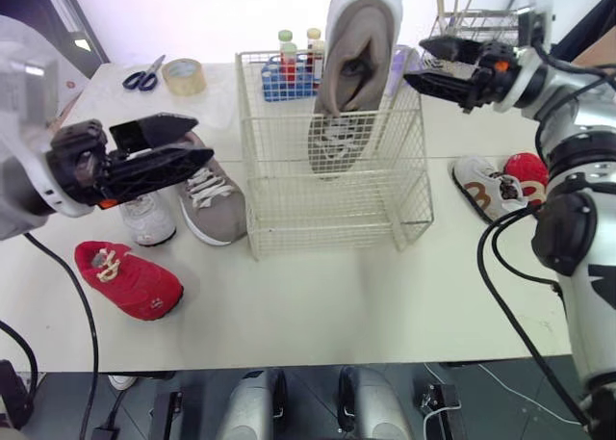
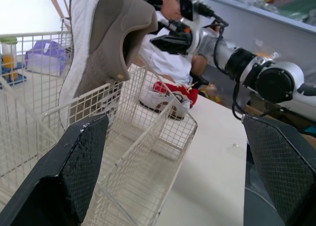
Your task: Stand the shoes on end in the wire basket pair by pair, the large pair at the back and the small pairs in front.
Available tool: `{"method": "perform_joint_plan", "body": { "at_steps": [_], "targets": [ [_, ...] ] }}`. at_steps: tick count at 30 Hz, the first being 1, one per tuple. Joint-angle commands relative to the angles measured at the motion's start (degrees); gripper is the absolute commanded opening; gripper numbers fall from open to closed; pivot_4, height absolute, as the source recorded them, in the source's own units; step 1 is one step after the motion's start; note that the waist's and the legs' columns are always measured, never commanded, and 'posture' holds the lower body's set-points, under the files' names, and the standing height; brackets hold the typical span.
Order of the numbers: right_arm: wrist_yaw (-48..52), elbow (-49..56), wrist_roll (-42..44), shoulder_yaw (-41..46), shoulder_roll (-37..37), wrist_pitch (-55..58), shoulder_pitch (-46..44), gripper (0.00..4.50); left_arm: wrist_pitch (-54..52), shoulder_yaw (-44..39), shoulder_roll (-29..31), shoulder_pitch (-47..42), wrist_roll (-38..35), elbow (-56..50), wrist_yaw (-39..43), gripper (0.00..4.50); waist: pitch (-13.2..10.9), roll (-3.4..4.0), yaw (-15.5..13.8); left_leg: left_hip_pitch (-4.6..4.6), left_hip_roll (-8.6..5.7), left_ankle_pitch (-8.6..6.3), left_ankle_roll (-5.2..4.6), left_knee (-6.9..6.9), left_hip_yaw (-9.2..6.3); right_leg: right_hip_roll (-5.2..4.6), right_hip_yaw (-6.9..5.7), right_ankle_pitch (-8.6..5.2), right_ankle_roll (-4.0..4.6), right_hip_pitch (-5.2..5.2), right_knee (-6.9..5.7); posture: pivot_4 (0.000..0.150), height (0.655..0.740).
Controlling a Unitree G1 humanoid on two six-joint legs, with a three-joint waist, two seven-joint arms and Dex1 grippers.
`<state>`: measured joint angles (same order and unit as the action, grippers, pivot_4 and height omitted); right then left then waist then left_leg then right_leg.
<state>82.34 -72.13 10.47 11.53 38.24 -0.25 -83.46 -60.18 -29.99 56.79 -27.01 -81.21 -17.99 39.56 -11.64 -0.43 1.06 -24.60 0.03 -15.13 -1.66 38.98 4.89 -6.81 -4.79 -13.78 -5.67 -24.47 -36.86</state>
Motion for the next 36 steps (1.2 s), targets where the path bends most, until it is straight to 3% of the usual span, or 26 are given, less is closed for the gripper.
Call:
{"method": "perform_joint_plan", "body": {
  "at_steps": [1, 7, 11, 16, 20, 23, 29, 36],
  "targets": [
    [-2.54, 8.73, 3.91, 2.63, -0.2, 2.55, 1.31, 4.43, 2.23, -1.18, -0.29, 0.35, 0.35, -1.12, -0.69, 4.5, 0.0, 0.0, 0.05, 0.0, 0.01, 0.0, 0.0, 0.0, 0.0, 0.0, 0.0, 0.0, 0.0, 0.0, 0.0, 0.15, 0.74],
    [-14.65, 41.97, 9.45, 2.8, -4.12, 18.77, 18.13, 4.43, 4.27, -0.92, -0.38, 0.33, 2.52, -4.15, -4.43, 4.5, 0.02, -0.03, -0.23, 0.04, 0.03, 0.0, 0.01, 0.01, -0.02, -0.02, -0.01, 0.0, 0.0, 0.04, -0.07, 0.15, 0.74],
    [-22.29, 59.3, 11.95, 4.06, -1.37, 30.19, 26.73, 4.43, 6.59, -0.16, -0.71, -0.5, 6.26, -6.84, -9.59, 4.5, 0.01, -0.02, -0.58, 0.01, -0.02, 0.0, 0.0, 0.03, -0.04, -0.07, -0.02, 0.0, 0.0, 0.03, -0.08, 0.15, 0.74],
    [-21.28, 55.35, 14.76, 7.35, 7.74, 34.01, 25.4, 4.43, 9.32, -3.4, -5.1, 1.11, 6.96, -3.11, -15.19, 4.5, 0.03, -0.03, -0.65, 0.03, -0.07, 0.0, -0.01, 0.08, -0.06, -0.08, -0.03, 0.0, 0.0, 0.06, -0.06, 0.15, 0.74],
    [-17.57, 48.35, 13.65, 5.53, 14.59, 32.97, 21.16, 4.43, 13.56, -4.9, -7.79, 5.2, 15.74, 2.47, -19.74, 4.5, 0.03, -0.01, -0.04, 0.11, -0.01, 0.0, -0.03, 0.01, 0.03, -0.01, 0.0, 0.0, 0.0, 0.05, -0.06, 0.15, 0.74],
    [-10.34, 45.19, 12.56, -1.36, 18.97, 38.82, 13.2, 4.43, 17.39, -5.68, -11.63, 7.96, 23.19, 11.59, -25.37, 4.5, 0.05, 0.11, 0.18, 0.16, 0.03, 0.0, -0.03, -0.04, 0.11, 0.03, 0.06, 0.0, 0.0, 0.02, -0.08, 0.15, 0.74],
    [5.76, 48.1, 11.89, -15.18, 23.8, 49.72, 4.7, 4.43, 17.59, 0.86, -17.0, 2.39, 25.58, 26.94, -15.86, 4.5, 0.09, 0.01, -1.0, 0.07, 0.06, -0.06, -0.12, 0.0, 0.11, 0.02, 0.04, 0.0, 0.0, -0.05, -0.03, 0.15, 0.74],
    [10.16, 56.08, 15.13, -19.61, 26.35, 54.28, 5.08, 4.43, 16.26, 5.77, -18.06, -8.4, 30.96, 41.34, -9.7, 4.5, 0.12, -0.09, -1.63, -0.08, -0.16, -0.18, -0.3, 0.18, 0.09, -0.2, 0.01, 0.06, -0.06, -0.02, 0.1, 0.15, 0.74]
  ]
}}
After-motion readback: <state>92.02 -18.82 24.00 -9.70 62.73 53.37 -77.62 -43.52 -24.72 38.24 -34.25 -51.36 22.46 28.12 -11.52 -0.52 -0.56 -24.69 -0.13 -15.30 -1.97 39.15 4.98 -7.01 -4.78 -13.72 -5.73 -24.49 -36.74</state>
